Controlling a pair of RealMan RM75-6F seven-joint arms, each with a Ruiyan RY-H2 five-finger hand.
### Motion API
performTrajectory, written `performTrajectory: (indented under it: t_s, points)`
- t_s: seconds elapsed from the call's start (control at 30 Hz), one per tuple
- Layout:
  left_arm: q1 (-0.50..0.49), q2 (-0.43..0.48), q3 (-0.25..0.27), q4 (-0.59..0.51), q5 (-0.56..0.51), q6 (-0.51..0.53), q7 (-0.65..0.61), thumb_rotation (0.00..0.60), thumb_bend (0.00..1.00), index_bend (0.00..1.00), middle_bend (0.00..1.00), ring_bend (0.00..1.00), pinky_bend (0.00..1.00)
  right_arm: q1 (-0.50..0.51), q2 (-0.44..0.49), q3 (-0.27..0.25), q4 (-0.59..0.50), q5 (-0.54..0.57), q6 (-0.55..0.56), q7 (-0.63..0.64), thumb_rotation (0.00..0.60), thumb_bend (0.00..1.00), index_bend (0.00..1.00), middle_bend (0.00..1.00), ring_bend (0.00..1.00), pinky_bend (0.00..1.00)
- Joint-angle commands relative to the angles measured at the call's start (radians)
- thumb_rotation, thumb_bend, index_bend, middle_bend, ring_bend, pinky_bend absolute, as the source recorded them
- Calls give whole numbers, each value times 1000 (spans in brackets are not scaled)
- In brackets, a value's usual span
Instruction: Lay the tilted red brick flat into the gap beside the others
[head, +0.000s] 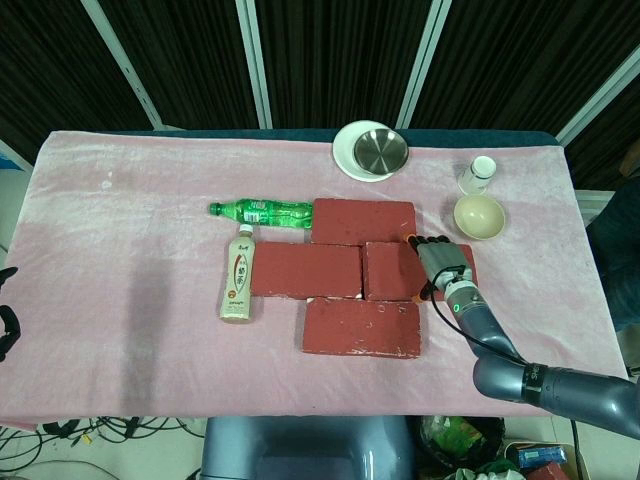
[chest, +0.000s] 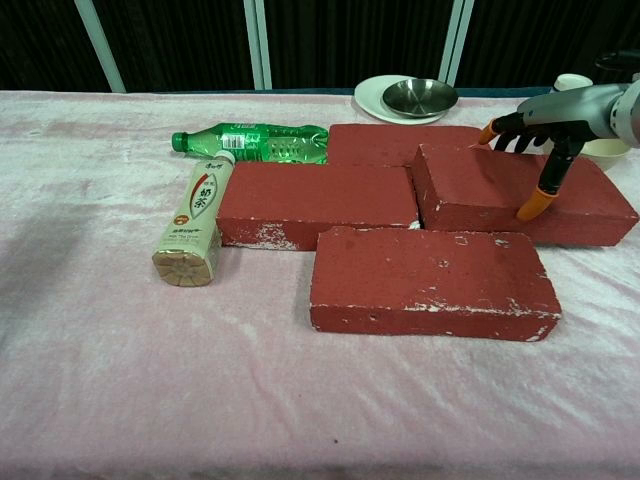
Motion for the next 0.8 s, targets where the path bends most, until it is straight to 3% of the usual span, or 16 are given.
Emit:
performTrajectory:
  t_s: [0.03, 0.17, 0.3, 0.8]
  points:
    - [0, 0, 0, 0, 0, 0, -1, 600, 736, 212, 45, 0, 0, 3, -3, -2, -2, 4, 4, -6, 600, 0, 121, 225, 138, 89]
    - [0, 0, 0, -1, 0, 0, -1, 600, 736, 212, 45, 0, 0, 8, -5, -6, -4, 14, 5, -18, 600, 0, 45, 119, 34, 89]
    - [0, 1, 0, -1, 0, 0, -2, 600, 736, 212, 45, 0, 0, 13, -7, -11, -7, 27, 2, -28, 600, 0, 1, 39, 0, 89]
    - [1, 1, -1, -2, -1, 2, -3, 600, 736, 211, 45, 0, 0, -3, 28, 17, -69, 9, 55, 2, 600, 0, 0, 0, 0, 89]
